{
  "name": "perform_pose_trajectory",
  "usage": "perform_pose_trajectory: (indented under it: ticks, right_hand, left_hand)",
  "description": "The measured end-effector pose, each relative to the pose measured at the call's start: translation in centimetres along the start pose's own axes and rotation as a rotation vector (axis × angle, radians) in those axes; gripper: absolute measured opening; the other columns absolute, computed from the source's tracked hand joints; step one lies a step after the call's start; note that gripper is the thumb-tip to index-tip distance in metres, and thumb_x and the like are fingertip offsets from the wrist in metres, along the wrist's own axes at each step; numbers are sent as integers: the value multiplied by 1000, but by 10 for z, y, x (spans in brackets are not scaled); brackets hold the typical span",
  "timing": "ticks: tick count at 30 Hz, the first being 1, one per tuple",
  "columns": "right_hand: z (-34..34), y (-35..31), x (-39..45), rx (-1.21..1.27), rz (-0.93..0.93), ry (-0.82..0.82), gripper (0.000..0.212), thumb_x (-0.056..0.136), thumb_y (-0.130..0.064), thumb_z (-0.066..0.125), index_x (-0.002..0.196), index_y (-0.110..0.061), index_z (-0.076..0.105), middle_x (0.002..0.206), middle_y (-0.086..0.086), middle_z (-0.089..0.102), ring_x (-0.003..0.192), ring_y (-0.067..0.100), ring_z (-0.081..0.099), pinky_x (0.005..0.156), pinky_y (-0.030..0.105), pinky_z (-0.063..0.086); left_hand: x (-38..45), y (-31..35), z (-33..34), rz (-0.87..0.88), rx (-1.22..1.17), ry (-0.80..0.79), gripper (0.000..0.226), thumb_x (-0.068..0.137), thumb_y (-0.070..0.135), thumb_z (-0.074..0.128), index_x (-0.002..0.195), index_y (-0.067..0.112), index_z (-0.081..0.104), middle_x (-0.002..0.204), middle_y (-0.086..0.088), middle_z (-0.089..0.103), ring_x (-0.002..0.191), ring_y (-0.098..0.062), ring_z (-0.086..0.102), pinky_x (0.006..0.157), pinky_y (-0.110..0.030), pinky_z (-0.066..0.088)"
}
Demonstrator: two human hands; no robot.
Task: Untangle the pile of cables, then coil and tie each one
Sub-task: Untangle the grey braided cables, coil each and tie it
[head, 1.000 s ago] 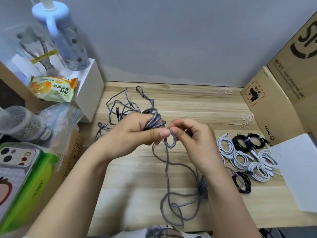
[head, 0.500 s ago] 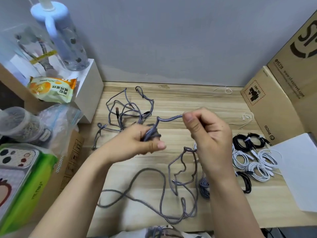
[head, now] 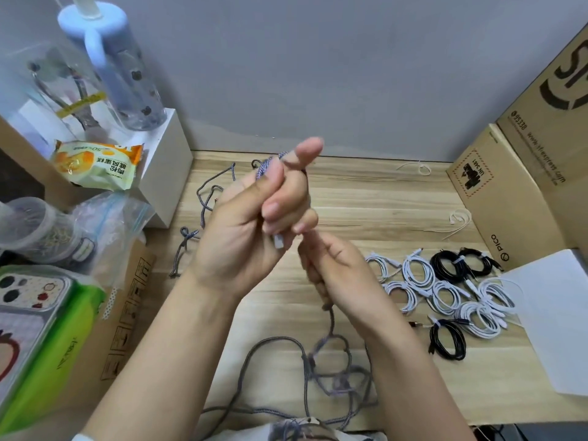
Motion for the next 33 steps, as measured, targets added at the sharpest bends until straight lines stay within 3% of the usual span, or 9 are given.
perform_pose_trajectory:
  ticks: [5,10,14,20,23,26,28,30,33]
  right_hand:
    - [24,-1,-13,34,130,-227,38,101,-31,31,65,-18,37,41,-13,29,36,4,18,39,22,12]
    - [22,3,-14,19,167,-232,34,101,-29,37,68,-19,44,42,-13,33,36,4,20,38,18,17]
    - [31,1,-22,378,319,-328,27,98,-25,41,73,-17,44,45,-10,28,32,-1,16,33,11,14]
    - [33,-9,-28,695,215,-501,19,87,-21,54,69,-17,57,39,-5,43,32,9,48,55,22,49]
    - [28,-14,-29,689,122,-539,17,81,-33,67,70,-21,61,42,-8,46,39,7,52,62,23,50]
    - [16,-18,-28,581,140,-388,25,74,-39,73,62,-20,63,43,-13,38,33,-1,29,41,16,27]
    - [5,-25,-27,400,73,-179,28,78,-31,68,53,-18,61,42,-14,38,36,-2,27,40,13,19]
    - [-2,-32,-26,217,-68,-1,32,83,-22,68,52,-17,59,43,-11,45,41,-1,39,45,9,28]
    - [-8,-36,-27,-8,-235,135,36,78,-34,70,55,-9,60,47,7,45,50,12,35,51,25,29]
  left_hand:
    - [5,-5,-12,152,382,319,32,97,6,34,126,-4,41,64,6,64,49,0,50,58,-14,44]
    - [2,-8,-23,107,607,285,51,90,17,40,137,0,29,86,-3,74,71,-11,69,75,-23,53]
    - [1,-4,-33,113,767,290,44,89,20,41,131,10,35,82,1,74,64,-11,68,84,-29,50]
    - [0,9,-33,191,833,267,43,91,14,38,132,4,36,72,0,72,50,-10,60,62,-19,48]
    - [-2,16,-36,88,957,165,35,91,16,40,125,12,46,64,-4,67,47,-15,56,55,-19,46]
    - [-7,9,-37,-96,1301,3,31,92,37,45,109,20,64,48,4,51,44,-6,47,49,-14,37]
    - [-8,4,-38,-184,1421,-50,62,83,67,40,90,13,70,46,8,45,43,-3,40,48,-13,31]
    - [-9,2,-40,-276,1392,-78,82,69,86,33,68,10,62,45,10,43,42,-2,34,46,-13,27]
    - [-11,-4,-39,-434,1163,-153,65,70,84,37,59,25,61,43,10,33,40,-3,27,43,-10,23]
Point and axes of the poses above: each hand's wrist, its own x-axis towards the middle knuckle, its own z-axis out of the palm, y = z × x, the point moved 4 cm from there along x, towards the middle knuckle
